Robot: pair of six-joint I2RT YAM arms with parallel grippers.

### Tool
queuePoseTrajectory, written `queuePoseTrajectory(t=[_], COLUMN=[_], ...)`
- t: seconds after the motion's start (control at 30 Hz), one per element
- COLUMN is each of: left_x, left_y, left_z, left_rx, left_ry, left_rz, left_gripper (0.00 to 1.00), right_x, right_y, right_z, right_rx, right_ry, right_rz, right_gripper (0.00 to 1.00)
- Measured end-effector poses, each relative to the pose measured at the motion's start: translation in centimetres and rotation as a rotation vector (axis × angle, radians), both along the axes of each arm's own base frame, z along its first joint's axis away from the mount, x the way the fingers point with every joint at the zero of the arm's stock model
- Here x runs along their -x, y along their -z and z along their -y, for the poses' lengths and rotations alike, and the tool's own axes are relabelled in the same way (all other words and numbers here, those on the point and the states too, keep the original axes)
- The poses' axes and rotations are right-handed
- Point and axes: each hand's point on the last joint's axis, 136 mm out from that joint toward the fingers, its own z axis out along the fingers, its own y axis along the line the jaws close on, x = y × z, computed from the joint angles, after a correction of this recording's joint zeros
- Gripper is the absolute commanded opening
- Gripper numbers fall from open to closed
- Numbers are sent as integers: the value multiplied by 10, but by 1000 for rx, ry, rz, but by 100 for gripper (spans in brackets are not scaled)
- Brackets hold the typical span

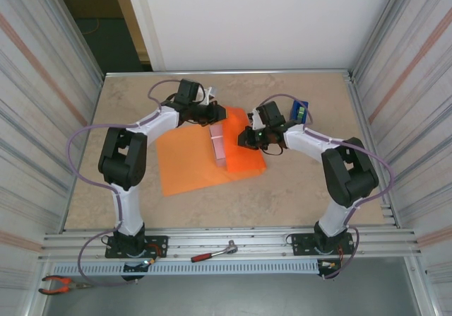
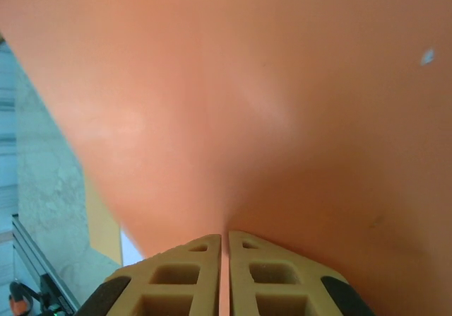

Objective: Wrap the gift box in paper

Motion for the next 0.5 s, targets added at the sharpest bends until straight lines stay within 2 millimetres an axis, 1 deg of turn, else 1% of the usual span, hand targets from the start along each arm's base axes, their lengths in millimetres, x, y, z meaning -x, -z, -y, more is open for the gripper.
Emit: queuePoseTrajectory(t=[0.03, 0.1, 0.13, 0.17, 0.27, 0.37, 0.43, 0.5], left_x=[0, 2, 5, 7, 19, 27, 34, 40], left_y=[1, 7, 10, 14, 19, 19, 23, 32], left_z=[-1, -7, -12, -18, -40, -55, -59, -57], left_rx=[-3, -16, -28, -45, -101, -128, -138, -150], left_ry=[0, -22, -37, -59, -146, -216, -241, -250], left_rz=[1, -12, -22, -30, -65, -84, -102, -127], left_gripper=[36, 58, 64, 68, 74, 77, 78, 79], right_x=[1, 1, 0, 0, 0, 1, 2, 3], right_y=[3, 4, 4, 4, 4, 4, 5, 5], right_z=[-1, -2, -2, -2, -2, -4, -5, -7], right_rx=[3, 4, 3, 3, 3, 4, 2, 1], right_ry=[-3, -4, -4, -4, -5, -8, -12, -16], right_rz=[-6, -7, -6, -5, -3, 0, 2, 5], right_gripper=[10, 9, 9, 9, 9, 9, 9, 8])
